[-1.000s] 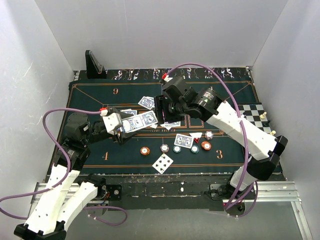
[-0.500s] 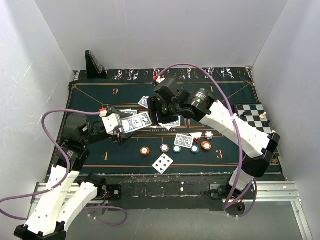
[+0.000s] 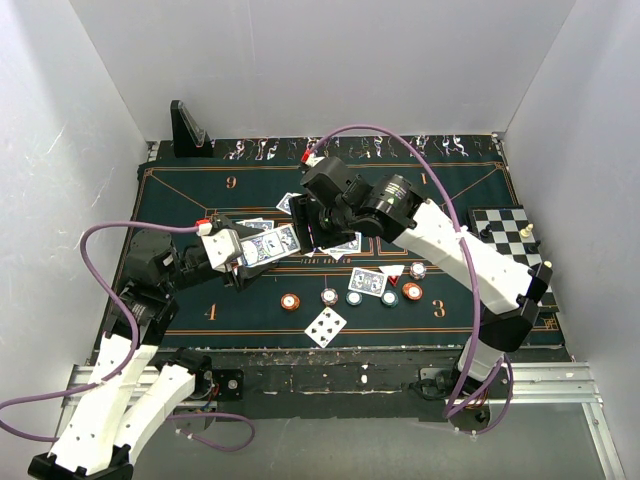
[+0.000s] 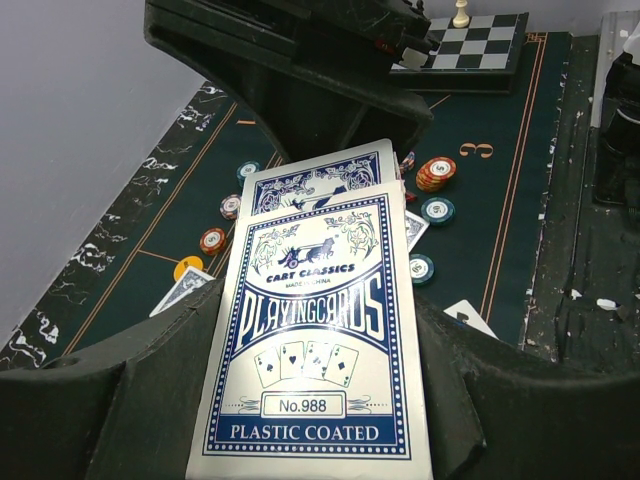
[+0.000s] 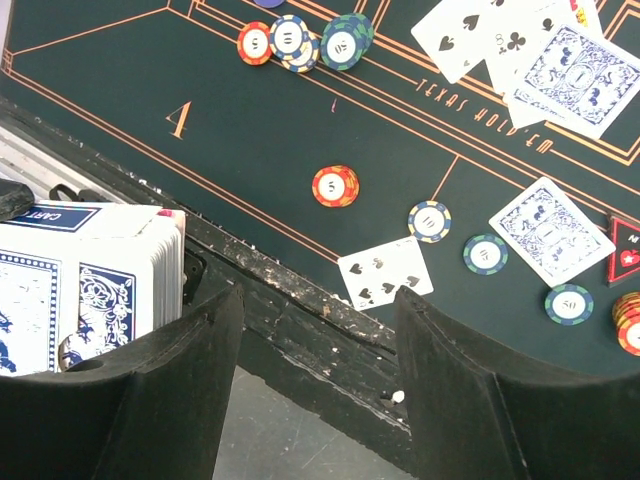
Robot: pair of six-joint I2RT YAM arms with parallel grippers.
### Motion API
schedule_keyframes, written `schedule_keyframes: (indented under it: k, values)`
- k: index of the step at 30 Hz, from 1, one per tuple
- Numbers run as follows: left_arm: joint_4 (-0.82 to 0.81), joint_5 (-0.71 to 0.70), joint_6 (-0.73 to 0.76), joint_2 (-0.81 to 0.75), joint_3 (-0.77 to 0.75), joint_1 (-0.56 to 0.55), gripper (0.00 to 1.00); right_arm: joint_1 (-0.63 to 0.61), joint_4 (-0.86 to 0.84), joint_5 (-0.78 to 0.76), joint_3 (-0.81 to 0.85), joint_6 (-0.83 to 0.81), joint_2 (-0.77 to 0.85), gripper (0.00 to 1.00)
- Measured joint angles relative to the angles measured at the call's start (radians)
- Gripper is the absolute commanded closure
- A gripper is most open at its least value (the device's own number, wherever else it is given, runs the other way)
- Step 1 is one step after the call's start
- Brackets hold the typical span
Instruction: Distribute texas hold em gaming equipment
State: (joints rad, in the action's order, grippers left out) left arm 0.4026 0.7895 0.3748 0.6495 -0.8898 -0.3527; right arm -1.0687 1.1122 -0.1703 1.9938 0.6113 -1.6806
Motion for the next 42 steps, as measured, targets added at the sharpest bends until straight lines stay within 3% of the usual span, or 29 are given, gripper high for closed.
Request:
schedule_keyframes:
  k: [5, 11, 15, 24, 30, 36, 42]
  values:
    - [0.0, 0.0, 0.0, 0.001, 0.0, 0.0, 1.0, 0.018, -0.013, -0.01, -0.07, -0.008, 0.046, 0.29]
    - [0.0, 0.003, 0.0, 0.002, 0.0, 0.0, 1.0, 0.132, -0.016, -0.003, -0.19, -0.014, 0.19, 0.3]
    - [0.0, 0.005, -0.001, 0.003, 0.0, 0.0, 1.0, 0.128, -0.017, 0.011, -0.147, -0.019, 0.179, 0.3]
    - [0.005, 0.007, 0.0, 0.01, 0.0, 0.002, 1.0, 0.039, 0.007, 0.035, 0.066, -0.057, -0.028, 0.31]
    - [0.003, 0.007, -0.001, 0.014, 0.0, 0.002, 1.0, 0.044, 0.042, 0.008, 0.088, -0.069, -0.028, 0.25]
    - [-0.017, 0.007, -0.009, 0.014, 0.0, 0.002, 1.0, 0.173, -0.023, 0.051, -0.114, -0.034, 0.142, 0.15]
    - [-0.023, 0.007, -0.017, 0.012, 0.0, 0.002, 1.0, 0.363, -0.35, 0.335, -0.507, 0.126, 0.469, 0.13]
